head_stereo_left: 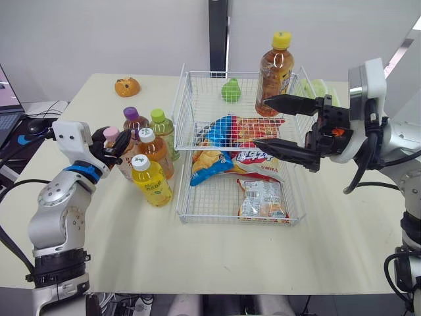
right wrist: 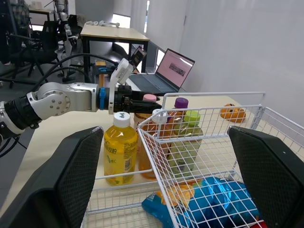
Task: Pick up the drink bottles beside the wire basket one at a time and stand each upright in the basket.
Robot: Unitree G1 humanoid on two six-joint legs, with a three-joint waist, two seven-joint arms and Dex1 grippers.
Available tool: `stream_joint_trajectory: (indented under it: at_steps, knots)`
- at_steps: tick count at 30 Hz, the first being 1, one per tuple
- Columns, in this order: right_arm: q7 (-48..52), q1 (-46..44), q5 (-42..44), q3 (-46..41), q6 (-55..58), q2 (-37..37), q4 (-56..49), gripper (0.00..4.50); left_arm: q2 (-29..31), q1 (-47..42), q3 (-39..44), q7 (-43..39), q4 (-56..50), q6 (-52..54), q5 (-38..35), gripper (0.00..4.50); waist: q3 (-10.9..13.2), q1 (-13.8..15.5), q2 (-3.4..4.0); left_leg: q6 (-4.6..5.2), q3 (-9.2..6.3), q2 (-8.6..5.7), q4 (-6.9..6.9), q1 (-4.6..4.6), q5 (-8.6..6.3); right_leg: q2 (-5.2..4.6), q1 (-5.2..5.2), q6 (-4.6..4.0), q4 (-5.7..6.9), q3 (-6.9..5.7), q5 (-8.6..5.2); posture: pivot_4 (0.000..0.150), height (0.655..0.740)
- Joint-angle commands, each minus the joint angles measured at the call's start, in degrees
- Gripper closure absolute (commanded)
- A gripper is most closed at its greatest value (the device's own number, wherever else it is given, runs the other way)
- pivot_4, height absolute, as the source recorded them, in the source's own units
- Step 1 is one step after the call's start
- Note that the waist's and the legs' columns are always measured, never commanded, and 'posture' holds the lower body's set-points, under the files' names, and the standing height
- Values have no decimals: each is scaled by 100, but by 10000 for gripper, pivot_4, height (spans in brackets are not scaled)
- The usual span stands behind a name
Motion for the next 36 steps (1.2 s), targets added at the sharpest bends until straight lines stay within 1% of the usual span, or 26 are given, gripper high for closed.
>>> stream_joint_trajectory:
  at_steps: [1,2,6,9,12,15,17,20,22,23,25,27,29,31,32,33,36]
  knots:
    - [-14,-51,24,-156,-78,-50,-112,0,85,94,160,34,-221,-20,-15,29988,0,2,0,4,0,0,0,0,-2,0,0,0,0,0,0,1500,7400]
    - [-9,-51,21,-148,-85,-41,-111,0,72,111,190,33,-233,-28,-44,31365,0,2,0,13,0,0,0,1,-8,0,0,0,0,0,0,1500,7400]
    - [21,-51,1,-125,-110,-17,-83,0,135,105,299,-89,-277,-89,-157,31345,0,-4,0,13,0,0,0,1,-8,0,0,0,0,0,0,1500,7400]
    - [37,-46,-1,-120,-117,-14,-83,0,302,41,448,-397,-420,36,-497,31345,1,-6,0,13,0,1,0,-1,-7,0,-2,0,0,-1,0,1500,7400]
    - [51,-46,-6,-135,-132,-20,-74,0,882,-200,830,-765,-406,408,-967,31345,3,-7,-4,12,-2,2,0,-9,-7,0,-7,0,-1,-3,0,1500,7400]
    - [-5,-64,68,-207,-117,14,-44,0,1751,-566,1267,-1267,-220,996,-1610,31345,12,-12,-18,-1,-6,3,0,-18,1,2,-17,0,-1,-7,0,1500,7400]
    - [-31,-70,42,-211,-152,43,-34,0,2190,-743,1361,-1589,-79,1375,-1926,31345,13,-17,-14,-6,-6,2,1,-20,3,2,-18,0,-3,-7,0,1500,7400]
    - [-119,-94,-39,-192,-219,124,-38,0,3042,-1547,1194,-2156,512,2016,-2311,31345,14,-2,-13,-7,-5,0,1,-19,4,1,-13,0,-9,-7,0,1500,7400]
    - [-183,-96,-53,-177,-239,172,-69,0,3495,-2108,977,-2543,956,2349,-2462,31345,15,13,-13,-7,-7,-2,2,-17,4,0,-11,0,-8,-8,-1,1500,7400]
    - [-211,-99,-72,-162,-260,200,-77,0,3669,-2388,798,-2775,1166,2371,-2433,31345,16,8,-12,-6,-6,-3,1,-15,4,0,-11,0,-9,-5,-1,1500,7400]
    - [-276,-101,-179,-141,-328,237,-84,0,3897,-3350,171,-3220,1734,2288,-2172,31345,18,23,-18,-6,-8,-4,4,-15,4,0,-10,0,-1,-9,-1,1500,7400]
    - [-387,-105,-271,-161,-379,289,-99,0,3849,-4355,-451,-3596,2274,2064,-1809,31345,19,37,-20,-7,-12,-5,5,-17,5,2,-10,1,-2,-15,-1,1500,7400]
    - [-519,-91,-284,-210,-373,327,-162,0,3568,-5394,-975,-3894,2835,1889,-1452,31345,19,40,-22,-8,-11,-5,7,-21,6,5,-11,2,-4,-15,-1,1500,7400]
    - [-651,6,-312,-274,-369,309,-295,0,3133,-6327,-1402,-4193,3370,1684,-1108,31345,18,66,-23,-8,-10,-8,13,-24,6,5,-11,3,3,-14,-2,1500,7400]
    - [-751,102,-344,-344,-367,271,-401,0,2764,-6738,-1585,-4296,3640,1529,-953,31345,18,77,-24,-8,-7,-8,14,-24,6,5,-11,3,-1,-10,-2,1500,7400]
    - [-858,186,-369,-407,-366,245,-500,0,2426,-7039,-1729,-4384,3885,1362,-797,31345,17,89,-24,-7,-8,-10,16,-26,6,5,-10,4,-1,-12,-2,1500,7400]
    - [-1132,371,-346,-555,-304,190,-744,0,1746,-7467,-1919,-4524,4463,842,-398,31345,19,98,-22,-6,-5,-11,18,-28,5,2,-9,6,-3,-7,-4,1500,7400]
